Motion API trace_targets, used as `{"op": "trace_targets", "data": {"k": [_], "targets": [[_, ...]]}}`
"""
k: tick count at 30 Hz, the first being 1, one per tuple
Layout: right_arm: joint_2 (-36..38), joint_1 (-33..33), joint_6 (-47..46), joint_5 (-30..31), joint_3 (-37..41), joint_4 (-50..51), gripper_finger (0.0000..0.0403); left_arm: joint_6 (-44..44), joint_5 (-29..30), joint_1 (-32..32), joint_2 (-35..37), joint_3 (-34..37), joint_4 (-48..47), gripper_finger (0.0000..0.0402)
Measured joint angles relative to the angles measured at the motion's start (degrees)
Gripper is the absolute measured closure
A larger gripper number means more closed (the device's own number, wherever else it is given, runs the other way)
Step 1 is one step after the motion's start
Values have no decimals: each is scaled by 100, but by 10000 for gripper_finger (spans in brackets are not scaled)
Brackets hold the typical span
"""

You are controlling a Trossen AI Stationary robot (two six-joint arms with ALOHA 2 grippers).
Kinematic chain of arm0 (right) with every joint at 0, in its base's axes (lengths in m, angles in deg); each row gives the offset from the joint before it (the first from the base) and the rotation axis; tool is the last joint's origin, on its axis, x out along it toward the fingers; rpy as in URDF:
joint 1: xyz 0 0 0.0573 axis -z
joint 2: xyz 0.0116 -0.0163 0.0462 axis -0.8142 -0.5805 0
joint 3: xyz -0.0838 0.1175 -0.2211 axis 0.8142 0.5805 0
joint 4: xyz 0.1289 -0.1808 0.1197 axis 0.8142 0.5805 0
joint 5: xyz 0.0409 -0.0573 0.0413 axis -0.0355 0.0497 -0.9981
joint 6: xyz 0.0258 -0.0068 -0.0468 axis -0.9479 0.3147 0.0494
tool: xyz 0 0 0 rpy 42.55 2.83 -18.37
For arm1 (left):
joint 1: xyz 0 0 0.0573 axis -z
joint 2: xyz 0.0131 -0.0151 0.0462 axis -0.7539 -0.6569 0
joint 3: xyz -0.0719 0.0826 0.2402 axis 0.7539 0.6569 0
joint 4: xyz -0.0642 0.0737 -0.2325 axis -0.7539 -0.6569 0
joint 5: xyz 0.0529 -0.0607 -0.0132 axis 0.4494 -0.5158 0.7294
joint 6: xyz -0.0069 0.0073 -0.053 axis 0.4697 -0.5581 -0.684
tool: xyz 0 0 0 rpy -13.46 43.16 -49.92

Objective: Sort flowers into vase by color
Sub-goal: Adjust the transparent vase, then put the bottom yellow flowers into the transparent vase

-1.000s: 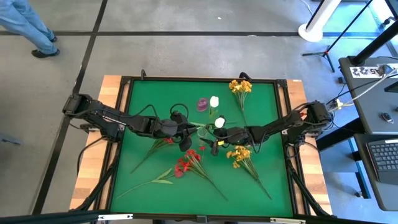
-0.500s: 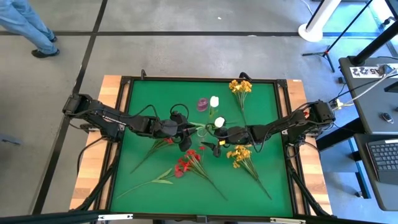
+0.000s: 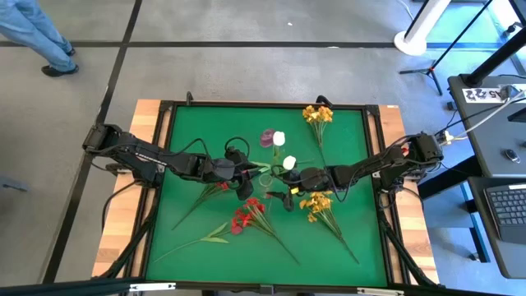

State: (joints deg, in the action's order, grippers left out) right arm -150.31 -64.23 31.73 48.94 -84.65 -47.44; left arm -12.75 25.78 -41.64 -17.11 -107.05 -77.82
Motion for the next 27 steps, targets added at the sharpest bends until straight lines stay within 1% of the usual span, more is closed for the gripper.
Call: {"op": "trace_targets", "data": {"k": [3, 8, 12, 18, 20, 27], "targets": [[0, 0, 2, 281, 0, 112, 103, -85, 0, 0, 0, 0, -2, 289], [0, 0, 2, 459, 0, 132, 104, -94, 0, 0, 0, 0, -4, 289], [0, 0, -1, 464, 0, 146, 89, -92, 0, 0, 0, 0, -25, 289], [0, 0, -44, 451, 0, 134, 47, -94, -2, 0, 0, 0, -87, 289], [-1, 0, -23, 361, 0, 132, 38, -94, -1, 0, 0, 0, -87, 289], [-2, 0, 228, 210, 0, 123, 32, -93, -1, 0, 0, 0, -90, 289]]}}
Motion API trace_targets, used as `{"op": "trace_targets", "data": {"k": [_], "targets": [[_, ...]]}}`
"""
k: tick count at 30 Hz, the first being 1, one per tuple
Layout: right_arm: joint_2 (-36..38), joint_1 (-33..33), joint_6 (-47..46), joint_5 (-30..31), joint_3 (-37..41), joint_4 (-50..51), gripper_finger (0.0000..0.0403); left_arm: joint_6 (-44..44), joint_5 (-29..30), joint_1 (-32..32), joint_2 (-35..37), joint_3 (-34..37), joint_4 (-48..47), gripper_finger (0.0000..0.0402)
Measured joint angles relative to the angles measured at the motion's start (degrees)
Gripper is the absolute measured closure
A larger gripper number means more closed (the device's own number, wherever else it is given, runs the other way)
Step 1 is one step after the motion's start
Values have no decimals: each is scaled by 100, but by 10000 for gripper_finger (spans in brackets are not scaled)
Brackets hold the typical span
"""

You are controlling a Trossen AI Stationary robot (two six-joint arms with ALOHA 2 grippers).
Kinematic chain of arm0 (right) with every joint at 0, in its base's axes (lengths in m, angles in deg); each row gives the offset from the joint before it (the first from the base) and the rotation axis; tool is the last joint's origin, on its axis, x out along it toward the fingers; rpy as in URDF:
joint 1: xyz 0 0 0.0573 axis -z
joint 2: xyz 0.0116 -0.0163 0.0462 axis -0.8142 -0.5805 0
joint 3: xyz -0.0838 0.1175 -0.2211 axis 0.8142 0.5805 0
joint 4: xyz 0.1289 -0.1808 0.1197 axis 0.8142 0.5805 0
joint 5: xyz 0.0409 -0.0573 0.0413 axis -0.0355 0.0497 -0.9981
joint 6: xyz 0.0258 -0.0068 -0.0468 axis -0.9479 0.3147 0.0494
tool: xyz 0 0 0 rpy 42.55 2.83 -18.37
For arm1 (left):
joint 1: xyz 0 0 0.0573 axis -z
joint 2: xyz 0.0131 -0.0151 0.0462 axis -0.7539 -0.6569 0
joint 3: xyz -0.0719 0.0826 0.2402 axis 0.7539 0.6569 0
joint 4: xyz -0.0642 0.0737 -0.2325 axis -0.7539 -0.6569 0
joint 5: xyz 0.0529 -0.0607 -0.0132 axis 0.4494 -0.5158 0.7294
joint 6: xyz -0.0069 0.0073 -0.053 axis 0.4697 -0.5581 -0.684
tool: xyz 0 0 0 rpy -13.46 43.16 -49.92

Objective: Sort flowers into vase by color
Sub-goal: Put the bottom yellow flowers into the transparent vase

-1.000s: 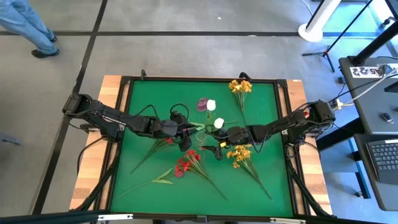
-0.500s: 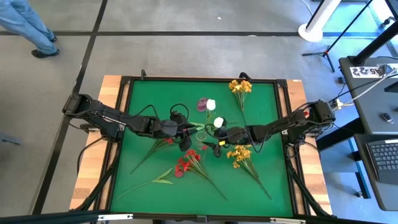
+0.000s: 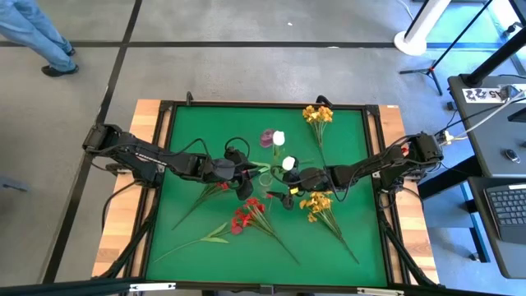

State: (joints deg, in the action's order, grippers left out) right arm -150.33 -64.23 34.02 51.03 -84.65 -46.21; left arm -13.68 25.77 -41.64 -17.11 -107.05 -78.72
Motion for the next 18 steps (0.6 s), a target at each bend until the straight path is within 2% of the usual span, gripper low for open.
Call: {"op": "trace_targets", "data": {"k": [10, 18], "targets": [[0, 0, 584, -1, 0, -2, 32, -18, 1, 0, 0, 0, -155, 289], [-2, 0, 715, -420, 0, 197, 32, -38, 1, 0, 0, 0, -177, 289]]}}
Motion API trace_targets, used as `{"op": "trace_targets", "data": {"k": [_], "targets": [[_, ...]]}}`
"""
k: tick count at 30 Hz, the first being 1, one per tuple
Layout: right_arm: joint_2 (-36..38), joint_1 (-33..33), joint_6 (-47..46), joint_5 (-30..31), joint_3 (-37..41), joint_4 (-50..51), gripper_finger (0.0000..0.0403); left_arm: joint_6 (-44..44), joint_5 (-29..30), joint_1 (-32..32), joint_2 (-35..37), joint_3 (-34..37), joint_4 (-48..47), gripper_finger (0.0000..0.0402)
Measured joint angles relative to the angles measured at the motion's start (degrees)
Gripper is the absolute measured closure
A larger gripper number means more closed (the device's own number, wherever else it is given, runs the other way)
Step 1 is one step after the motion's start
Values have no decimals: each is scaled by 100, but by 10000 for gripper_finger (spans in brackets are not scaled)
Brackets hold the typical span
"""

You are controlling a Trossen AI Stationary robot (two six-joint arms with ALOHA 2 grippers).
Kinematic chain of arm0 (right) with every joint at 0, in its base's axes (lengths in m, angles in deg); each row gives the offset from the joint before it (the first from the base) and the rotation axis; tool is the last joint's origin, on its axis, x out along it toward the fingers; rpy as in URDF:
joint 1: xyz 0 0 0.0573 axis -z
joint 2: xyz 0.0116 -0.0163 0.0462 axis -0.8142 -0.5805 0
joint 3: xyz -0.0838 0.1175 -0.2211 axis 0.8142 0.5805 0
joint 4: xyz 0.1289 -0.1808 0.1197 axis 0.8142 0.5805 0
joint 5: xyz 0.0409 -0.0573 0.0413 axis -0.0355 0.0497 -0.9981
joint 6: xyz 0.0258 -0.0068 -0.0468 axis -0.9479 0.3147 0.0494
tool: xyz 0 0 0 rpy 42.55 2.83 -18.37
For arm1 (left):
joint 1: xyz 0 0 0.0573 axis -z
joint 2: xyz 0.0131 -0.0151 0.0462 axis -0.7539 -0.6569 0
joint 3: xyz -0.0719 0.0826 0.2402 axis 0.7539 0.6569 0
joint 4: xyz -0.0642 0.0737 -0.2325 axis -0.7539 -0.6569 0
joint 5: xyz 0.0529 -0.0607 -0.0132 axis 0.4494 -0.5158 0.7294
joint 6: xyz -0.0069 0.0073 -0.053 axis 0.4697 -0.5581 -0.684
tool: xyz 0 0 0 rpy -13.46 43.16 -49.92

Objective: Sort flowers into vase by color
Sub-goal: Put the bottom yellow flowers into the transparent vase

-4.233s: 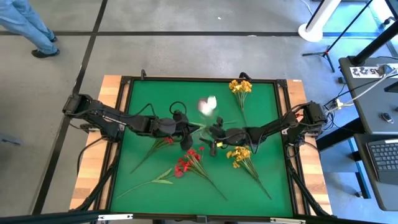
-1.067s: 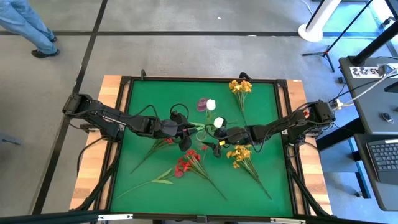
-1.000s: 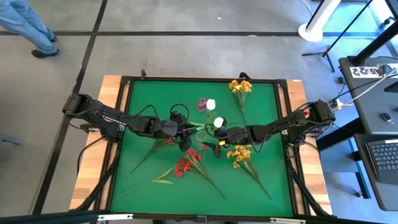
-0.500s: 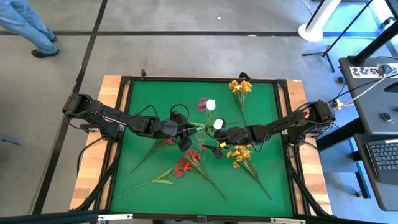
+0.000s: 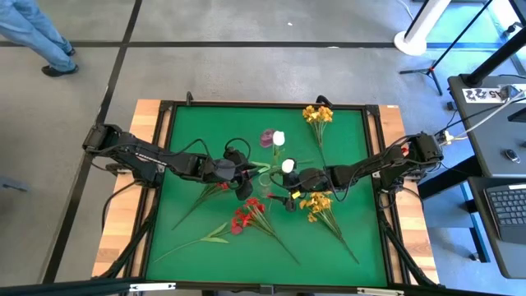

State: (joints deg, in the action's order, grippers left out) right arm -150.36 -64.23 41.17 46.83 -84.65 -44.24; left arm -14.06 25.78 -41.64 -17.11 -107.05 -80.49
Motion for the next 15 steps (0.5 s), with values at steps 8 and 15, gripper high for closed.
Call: {"op": "trace_targets", "data": {"k": [8, 15], "targets": [[55, -2, -38, 15, 0, 563, 32, -18, 3, -4, 0, 0, -94, 289], [586, -6, -363, 66, -2, 1444, 32, -86, 33, -4, 0, 0, -261, 289]]}}
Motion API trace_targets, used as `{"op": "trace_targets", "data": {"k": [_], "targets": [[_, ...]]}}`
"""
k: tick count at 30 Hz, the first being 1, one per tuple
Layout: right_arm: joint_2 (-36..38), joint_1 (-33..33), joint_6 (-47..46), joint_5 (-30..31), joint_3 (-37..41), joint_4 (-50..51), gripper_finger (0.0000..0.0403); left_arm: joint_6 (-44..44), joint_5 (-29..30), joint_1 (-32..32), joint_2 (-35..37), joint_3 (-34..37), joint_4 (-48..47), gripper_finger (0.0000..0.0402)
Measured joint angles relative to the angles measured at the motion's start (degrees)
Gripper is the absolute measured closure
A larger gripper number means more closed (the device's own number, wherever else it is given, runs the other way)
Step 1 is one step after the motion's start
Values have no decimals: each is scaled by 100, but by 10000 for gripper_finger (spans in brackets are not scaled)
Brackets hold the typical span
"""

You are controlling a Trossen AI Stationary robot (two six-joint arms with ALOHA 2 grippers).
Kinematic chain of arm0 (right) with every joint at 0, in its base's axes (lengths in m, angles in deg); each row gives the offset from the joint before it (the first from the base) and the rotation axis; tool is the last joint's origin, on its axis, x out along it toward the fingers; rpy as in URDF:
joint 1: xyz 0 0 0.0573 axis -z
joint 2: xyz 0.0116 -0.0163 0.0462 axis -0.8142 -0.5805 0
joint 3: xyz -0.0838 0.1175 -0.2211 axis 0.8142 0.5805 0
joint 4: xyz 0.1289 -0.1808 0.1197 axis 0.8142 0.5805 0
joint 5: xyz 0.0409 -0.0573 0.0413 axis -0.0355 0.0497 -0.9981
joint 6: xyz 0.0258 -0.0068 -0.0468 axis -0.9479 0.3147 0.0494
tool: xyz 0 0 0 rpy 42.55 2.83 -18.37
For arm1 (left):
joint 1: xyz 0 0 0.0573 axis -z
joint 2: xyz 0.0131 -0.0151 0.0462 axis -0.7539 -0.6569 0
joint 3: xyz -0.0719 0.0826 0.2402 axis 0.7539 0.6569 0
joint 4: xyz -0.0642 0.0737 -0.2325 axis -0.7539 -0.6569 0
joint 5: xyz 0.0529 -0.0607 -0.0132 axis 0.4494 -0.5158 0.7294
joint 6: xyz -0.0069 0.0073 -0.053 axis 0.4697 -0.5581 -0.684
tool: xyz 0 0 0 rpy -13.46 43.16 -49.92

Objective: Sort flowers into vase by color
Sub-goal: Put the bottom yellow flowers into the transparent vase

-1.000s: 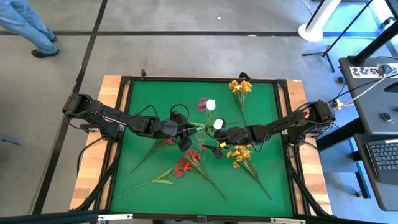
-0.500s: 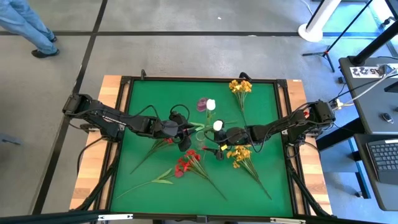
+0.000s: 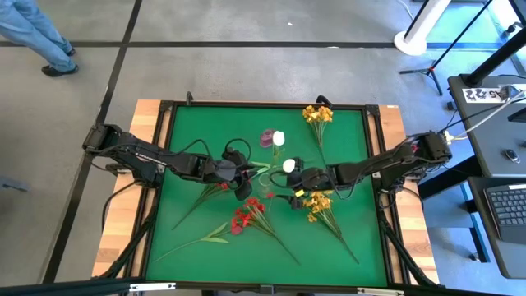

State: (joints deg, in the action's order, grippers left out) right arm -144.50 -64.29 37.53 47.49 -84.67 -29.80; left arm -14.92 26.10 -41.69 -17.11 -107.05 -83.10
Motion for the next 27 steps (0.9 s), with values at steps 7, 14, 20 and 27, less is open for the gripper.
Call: {"op": "trace_targets", "data": {"k": [7, 14, 20, 27], "targets": [[627, -108, -276, -81, -2, 796, 32, -28, 66, 0, 0, 0, -131, 289], [1206, -587, -337, 197, -2, 1668, 32, -42, 68, 2, 0, 0, -159, 289], [1509, -942, -439, 556, -2, 1717, 32, -43, 72, 2, 0, 0, -180, 289], [1679, -1016, -684, 856, -2, 2375, 32, -70, 102, 52, 56, 0, -535, 289]]}}
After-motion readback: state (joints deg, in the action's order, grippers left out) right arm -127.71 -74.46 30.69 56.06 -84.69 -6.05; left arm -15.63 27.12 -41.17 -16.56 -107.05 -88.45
